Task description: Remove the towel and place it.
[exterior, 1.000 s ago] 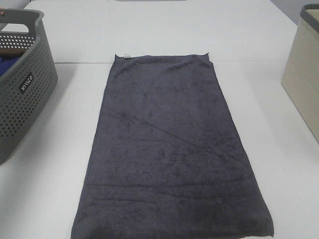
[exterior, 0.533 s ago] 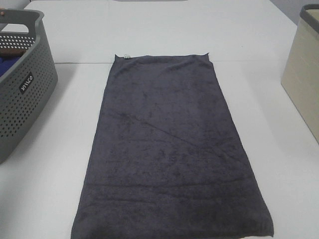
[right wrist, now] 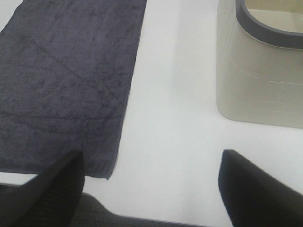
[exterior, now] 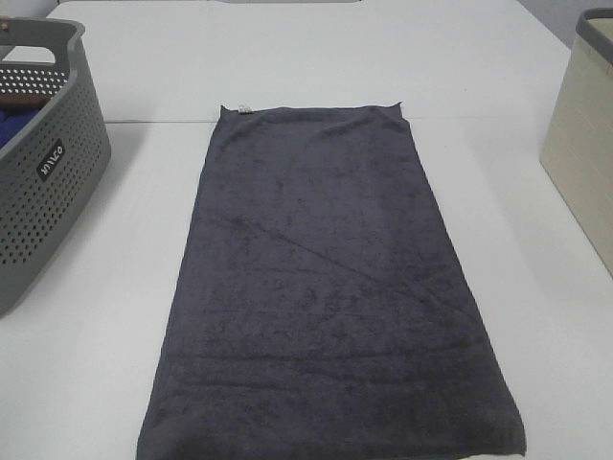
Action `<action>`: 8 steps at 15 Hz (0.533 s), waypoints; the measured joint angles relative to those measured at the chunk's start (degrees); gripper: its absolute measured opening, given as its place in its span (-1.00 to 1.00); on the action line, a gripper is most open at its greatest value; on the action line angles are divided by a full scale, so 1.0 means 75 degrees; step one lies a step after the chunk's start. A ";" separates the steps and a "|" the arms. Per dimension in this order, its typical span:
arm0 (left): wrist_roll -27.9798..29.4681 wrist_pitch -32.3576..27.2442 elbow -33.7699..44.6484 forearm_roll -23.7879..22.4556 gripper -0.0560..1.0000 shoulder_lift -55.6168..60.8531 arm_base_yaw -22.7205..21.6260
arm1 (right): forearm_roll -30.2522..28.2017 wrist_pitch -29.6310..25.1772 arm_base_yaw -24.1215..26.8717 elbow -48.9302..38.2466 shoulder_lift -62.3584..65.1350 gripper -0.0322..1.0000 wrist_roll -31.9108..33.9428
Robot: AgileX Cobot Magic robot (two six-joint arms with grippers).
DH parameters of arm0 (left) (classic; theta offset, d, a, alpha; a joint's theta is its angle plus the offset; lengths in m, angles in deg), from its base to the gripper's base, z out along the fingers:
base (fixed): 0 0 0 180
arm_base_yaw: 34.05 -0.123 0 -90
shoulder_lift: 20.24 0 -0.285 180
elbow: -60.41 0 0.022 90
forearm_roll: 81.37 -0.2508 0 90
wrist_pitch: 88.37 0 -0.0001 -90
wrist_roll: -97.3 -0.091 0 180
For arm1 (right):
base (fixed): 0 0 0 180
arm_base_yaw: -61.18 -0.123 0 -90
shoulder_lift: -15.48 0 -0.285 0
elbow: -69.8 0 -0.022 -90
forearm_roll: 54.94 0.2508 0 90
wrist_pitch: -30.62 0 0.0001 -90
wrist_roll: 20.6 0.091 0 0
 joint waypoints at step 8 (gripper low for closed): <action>-0.0214 -0.0008 0.1795 0.0856 0.65 0.2078 0.0000 | 0.0015 0.0596 0.0000 -0.0924 0.1222 0.53 -0.0206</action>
